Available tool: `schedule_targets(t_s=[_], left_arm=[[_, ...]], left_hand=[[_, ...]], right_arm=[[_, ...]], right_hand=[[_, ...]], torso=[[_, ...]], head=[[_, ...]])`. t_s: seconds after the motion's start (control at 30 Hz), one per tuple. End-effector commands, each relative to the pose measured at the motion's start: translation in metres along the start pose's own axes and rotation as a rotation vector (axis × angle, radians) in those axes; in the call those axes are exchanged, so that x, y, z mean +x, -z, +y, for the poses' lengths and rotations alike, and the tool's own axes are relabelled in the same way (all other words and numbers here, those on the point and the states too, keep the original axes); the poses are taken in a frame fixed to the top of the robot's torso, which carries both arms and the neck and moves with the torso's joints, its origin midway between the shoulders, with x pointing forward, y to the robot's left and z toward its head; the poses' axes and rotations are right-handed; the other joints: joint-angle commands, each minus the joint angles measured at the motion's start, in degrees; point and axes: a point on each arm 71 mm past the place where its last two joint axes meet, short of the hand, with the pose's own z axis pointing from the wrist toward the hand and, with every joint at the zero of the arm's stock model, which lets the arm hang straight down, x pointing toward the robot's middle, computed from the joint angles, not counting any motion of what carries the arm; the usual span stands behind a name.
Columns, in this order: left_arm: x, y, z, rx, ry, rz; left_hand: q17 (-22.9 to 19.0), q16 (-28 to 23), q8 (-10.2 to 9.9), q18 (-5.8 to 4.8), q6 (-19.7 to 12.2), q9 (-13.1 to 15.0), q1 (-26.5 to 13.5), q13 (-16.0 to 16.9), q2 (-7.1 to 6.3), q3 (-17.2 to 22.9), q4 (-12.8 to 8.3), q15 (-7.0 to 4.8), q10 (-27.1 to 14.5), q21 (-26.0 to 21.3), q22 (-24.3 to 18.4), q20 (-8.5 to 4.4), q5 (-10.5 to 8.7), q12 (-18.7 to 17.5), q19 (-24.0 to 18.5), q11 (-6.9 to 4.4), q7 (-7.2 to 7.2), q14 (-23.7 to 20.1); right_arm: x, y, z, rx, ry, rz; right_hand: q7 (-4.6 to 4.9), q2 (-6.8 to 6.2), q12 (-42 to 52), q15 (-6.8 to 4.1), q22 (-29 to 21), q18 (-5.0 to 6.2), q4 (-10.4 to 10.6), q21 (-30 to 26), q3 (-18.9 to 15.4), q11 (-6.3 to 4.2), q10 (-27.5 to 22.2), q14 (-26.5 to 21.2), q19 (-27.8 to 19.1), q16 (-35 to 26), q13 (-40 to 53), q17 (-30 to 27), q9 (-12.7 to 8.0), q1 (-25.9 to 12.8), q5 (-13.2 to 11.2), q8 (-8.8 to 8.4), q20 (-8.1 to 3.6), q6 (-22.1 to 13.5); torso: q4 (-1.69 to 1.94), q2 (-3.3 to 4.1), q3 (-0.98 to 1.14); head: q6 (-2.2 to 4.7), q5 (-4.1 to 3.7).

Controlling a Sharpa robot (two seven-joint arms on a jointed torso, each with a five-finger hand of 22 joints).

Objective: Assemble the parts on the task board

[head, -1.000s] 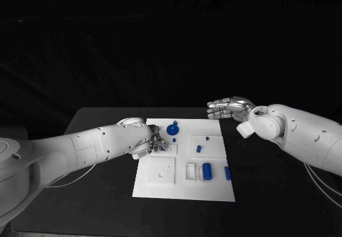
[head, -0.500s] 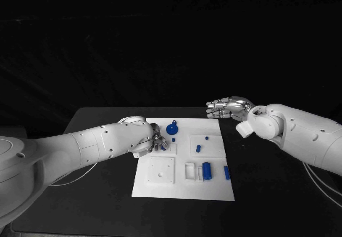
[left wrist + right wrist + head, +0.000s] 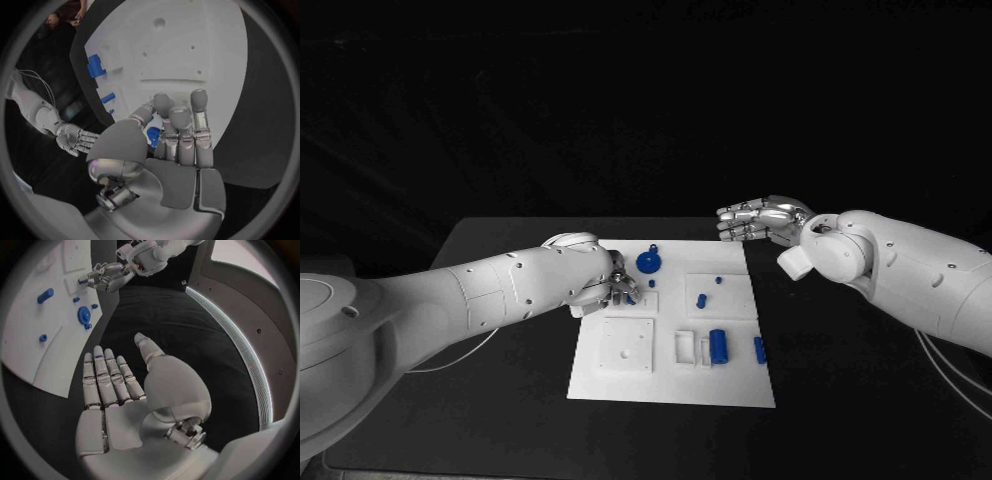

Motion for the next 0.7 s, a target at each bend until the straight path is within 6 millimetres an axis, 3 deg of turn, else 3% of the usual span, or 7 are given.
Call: schedule_targets(t_s=[0.03,0.7], left_arm=[[0.0087,-0.0003,-0.0041,0.009,-0.038,0.060],[0.0031,-0.0010,-0.0066,0.001,-0.058,0.070]], left_hand=[[0.08,0.20,0.21,-0.83,8.63,13.25,1.00,0.01,0.42,-0.21,-0.32,-0.08,2.13,-0.29,0.96,0.06,0.39,0.29,0.17,-0.83,-7.34,-0.03],[0.18,0.37,0.35,-0.57,8.58,14.15,0.77,-0.18,0.72,0.44,-1.61,0.05,2.12,0.05,0.97,0.28,1.77,0.47,-0.03,-0.80,-7.31,-0.06]], right_arm=[[0.0028,-0.0005,0.0003,-0.003,0.013,0.025],[0.0042,-0.0013,-0.0006,-0.002,0.012,0.031]], right_hand=[[-0.16,-0.10,0.00,0.00,-0.06,0.02,-0.35,-0.31,0.08,0.03,-0.12,-0.47,-0.48,-0.10,-0.08,0.06,-0.07,0.51,-0.39,-0.10,-0.06,0.00],[-0.12,0.06,-0.02,0.03,-0.06,0.02,-0.82,-0.31,0.30,0.03,-0.17,-0.50,-0.56,-0.11,-0.08,0.06,-0.07,0.28,-0.41,-0.10,-0.05,-0.03]], torso=[[-0.03,0.03,-0.01],[0.03,0.00,0.01]], head=[[-0.03,0.00],[-0.15,-0.14]])
